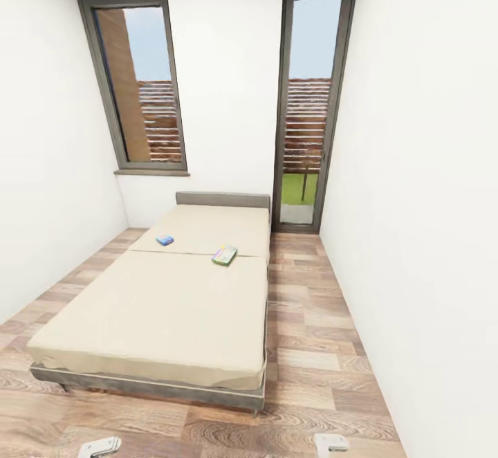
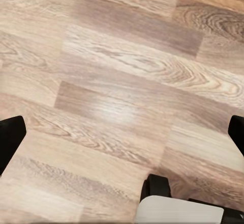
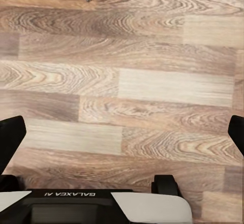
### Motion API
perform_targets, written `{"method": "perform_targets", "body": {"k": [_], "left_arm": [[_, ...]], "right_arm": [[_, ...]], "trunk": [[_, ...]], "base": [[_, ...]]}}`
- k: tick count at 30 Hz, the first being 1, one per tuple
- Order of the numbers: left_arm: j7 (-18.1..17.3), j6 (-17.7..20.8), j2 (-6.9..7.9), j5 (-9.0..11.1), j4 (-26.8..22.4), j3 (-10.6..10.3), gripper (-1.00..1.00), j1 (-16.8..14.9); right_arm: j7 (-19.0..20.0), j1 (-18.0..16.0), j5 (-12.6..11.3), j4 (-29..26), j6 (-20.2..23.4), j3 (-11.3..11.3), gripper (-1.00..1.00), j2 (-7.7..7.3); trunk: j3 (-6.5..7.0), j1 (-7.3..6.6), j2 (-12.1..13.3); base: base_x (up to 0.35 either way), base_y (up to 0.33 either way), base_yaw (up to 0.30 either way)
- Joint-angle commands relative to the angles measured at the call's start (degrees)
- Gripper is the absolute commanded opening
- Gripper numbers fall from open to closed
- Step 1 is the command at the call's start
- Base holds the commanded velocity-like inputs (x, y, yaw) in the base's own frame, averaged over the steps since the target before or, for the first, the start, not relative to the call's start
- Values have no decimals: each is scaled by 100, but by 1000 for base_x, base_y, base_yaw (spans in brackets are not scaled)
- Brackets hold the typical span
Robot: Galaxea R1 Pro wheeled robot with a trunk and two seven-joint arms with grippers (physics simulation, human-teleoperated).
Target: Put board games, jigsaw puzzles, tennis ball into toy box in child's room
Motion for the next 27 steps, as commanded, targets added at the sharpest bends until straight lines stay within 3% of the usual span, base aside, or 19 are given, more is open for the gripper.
{"method": "perform_targets", "body": {"k": [1, 27], "left_arm": [[-43, 39, -4, 8, -10, 35, 100, -2], [-209, 40, -13, 1, -10, 34, 100, -2]], "right_arm": [[-103, -1, -1, 12, 27, 7, 100, 21], [-192, 16, 40, 122, -117, 31, 100, 150]], "trunk": [[2, -22, 36], [243, -593, 1079]], "base": [[-3, 4, 101], [0, 0, 116]]}}
